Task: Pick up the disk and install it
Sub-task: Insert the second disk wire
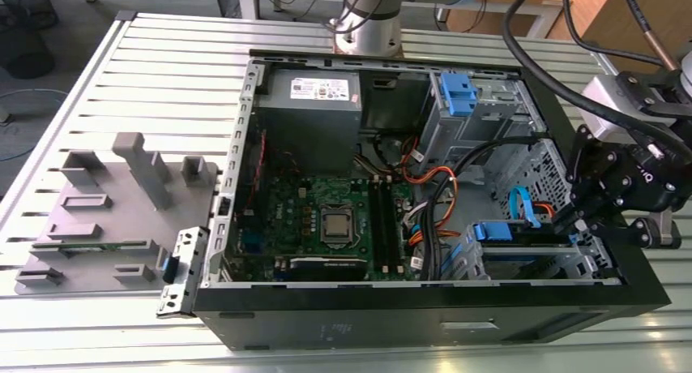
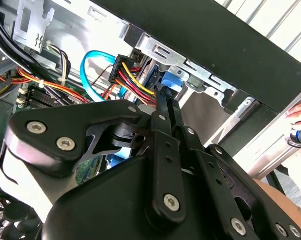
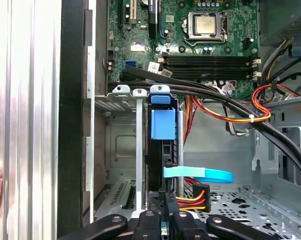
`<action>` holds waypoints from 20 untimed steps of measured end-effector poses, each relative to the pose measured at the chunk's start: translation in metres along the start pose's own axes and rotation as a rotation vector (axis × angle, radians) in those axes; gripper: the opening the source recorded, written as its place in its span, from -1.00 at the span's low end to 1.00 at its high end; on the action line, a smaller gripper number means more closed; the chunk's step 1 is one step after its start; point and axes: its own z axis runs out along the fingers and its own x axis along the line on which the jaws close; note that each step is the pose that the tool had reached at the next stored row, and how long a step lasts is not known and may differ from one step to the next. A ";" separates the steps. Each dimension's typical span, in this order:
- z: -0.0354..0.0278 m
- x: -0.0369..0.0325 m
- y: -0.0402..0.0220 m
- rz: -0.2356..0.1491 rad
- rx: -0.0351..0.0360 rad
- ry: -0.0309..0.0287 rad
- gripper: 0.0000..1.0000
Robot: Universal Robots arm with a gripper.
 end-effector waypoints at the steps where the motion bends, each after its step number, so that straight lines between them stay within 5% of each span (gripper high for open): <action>1: 0.0000 0.0000 0.0000 0.000 0.0000 0.0002 -0.68; 9: 0.0000 -0.0002 0.0000 0.000 0.0000 0.0009 -0.68; 20: 0.0014 -0.0095 0.0050 0.001 0.0000 0.0008 -0.68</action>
